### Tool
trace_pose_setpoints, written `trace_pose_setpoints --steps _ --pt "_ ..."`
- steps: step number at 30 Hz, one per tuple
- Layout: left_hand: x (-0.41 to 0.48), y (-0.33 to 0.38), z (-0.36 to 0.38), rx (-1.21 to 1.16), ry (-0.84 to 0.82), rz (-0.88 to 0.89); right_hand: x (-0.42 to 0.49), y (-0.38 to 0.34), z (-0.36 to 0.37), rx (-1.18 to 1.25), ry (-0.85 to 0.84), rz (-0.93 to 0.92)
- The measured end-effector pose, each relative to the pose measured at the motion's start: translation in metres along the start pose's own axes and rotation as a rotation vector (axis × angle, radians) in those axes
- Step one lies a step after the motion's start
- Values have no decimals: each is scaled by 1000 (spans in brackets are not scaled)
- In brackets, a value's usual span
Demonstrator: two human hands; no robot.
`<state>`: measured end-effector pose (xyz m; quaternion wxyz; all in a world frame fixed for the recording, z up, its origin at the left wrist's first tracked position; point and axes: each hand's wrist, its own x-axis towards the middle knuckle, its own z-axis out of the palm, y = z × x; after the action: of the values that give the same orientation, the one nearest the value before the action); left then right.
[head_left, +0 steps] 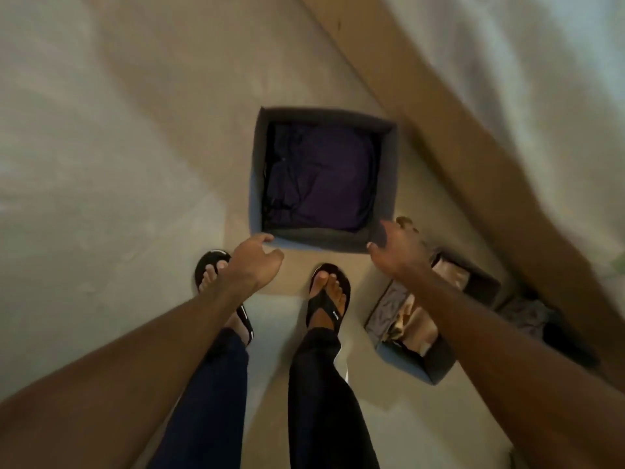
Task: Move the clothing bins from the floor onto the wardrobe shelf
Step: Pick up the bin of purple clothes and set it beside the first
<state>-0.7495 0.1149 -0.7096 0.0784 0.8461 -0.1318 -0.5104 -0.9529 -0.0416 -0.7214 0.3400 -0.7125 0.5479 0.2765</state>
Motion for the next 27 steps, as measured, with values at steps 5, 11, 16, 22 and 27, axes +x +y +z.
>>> trace_pose_setpoints --steps 5,11,16,22,27 --pt "50 -20 50 -112 -68 -96 46 11 47 29 19 67" --pt "67 -22 28 -311 159 -41 22 -1 77 198 19 99" --pt "72 -20 2 -210 72 -2 0 -26 103 284 -177 -52" --pt "65 -25 18 -80 -69 -44 18 -41 104 392 165 140" --pt "61 -37 24 -132 45 -102 17 -33 98 248 -146 -102"
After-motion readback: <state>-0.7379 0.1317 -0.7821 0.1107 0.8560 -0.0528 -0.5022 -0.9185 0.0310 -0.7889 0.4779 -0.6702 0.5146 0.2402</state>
